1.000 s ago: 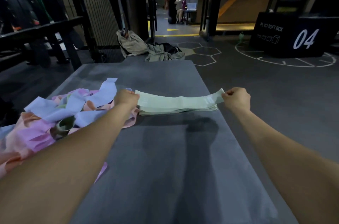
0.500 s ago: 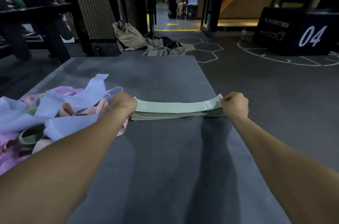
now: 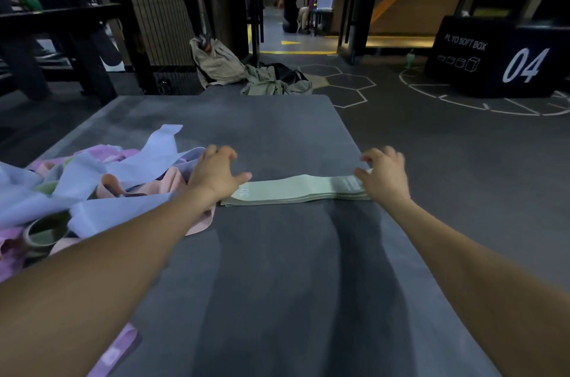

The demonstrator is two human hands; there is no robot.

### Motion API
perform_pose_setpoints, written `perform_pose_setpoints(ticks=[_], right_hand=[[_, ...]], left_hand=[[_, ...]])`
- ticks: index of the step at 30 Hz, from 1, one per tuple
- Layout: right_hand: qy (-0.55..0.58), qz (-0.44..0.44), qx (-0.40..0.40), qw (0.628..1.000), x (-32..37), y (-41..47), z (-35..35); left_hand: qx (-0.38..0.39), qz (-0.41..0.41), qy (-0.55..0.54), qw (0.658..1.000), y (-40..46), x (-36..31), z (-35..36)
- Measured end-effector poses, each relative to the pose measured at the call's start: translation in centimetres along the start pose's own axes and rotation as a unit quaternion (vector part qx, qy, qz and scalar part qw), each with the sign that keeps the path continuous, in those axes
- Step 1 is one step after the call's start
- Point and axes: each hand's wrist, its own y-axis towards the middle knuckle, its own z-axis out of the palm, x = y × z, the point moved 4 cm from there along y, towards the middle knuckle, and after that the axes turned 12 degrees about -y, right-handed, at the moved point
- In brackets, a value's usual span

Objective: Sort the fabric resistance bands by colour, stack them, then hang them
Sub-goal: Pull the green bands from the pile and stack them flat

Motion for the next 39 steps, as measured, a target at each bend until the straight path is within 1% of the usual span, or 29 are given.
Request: perform_pose_setpoints(ticks=[1,3,4,6,9,17,19,23,27,31,34,36,39], right_hand=[[0.008,-0.064,0.03,0.997,1.2,0.0,0.2],[0.008,-0.158,0.136,0.978,3.7,-0.4,1.0],[-0.003,-0.184,0.185,0.965,4.6,-0.7,1.5],[-0.022,-0.214,0.233,0.948,5.8,-1.0,2.4],[-0.036,-0.229,0.248,0.941,6.3,-1.0,2.9],[-0.011,-0.212,0.244,0.946,6.4,-0.7,2.9],[-0.016,-0.213,0.248,0.945,6.5,-0.8,2.9],[-0.048,-0.215,0.253,0.942,7.3,-1.2,2.2],[-0.053,-0.24,0.232,0.941,10.0,-2.1,1.3],[-0.01,-0.243,0.216,0.946,14.7,-3.5,0.7],[0.022,-0.253,0.201,0.946,18.9,-5.2,0.4],[0.052,-0.275,0.192,0.941,22.1,-6.6,0.2],[0.08,-0.306,0.189,0.93,27.3,-8.5,-0.3]], left_hand=[[0.027,0.041,-0.013,0.999,0.1,-0.6,0.2],[0.106,0.085,-0.012,0.991,0.1,-1.4,1.0],[0.144,0.09,0.008,0.985,0.0,-1.6,1.6],[0.195,0.085,0.052,0.976,-0.1,-1.4,2.7],[0.234,0.078,0.079,0.966,0.0,-0.7,3.5],[0.249,0.067,0.065,0.964,0.3,-0.1,3.6],[0.244,0.063,0.067,0.965,0.2,0.0,3.7],[0.212,0.077,0.066,0.972,-0.3,-0.1,3.1],[0.16,0.091,0.024,0.983,-1.3,-0.3,1.1],[0.092,0.104,0.021,0.99,-3.1,0.3,-2.7],[0.065,0.092,0.028,0.993,-4.7,2.5,-6.2],[0.032,0.086,0.022,0.996,-5.7,4.3,-9.1],[-0.011,0.055,0.029,0.998,-7.1,6.8,-14.1]])
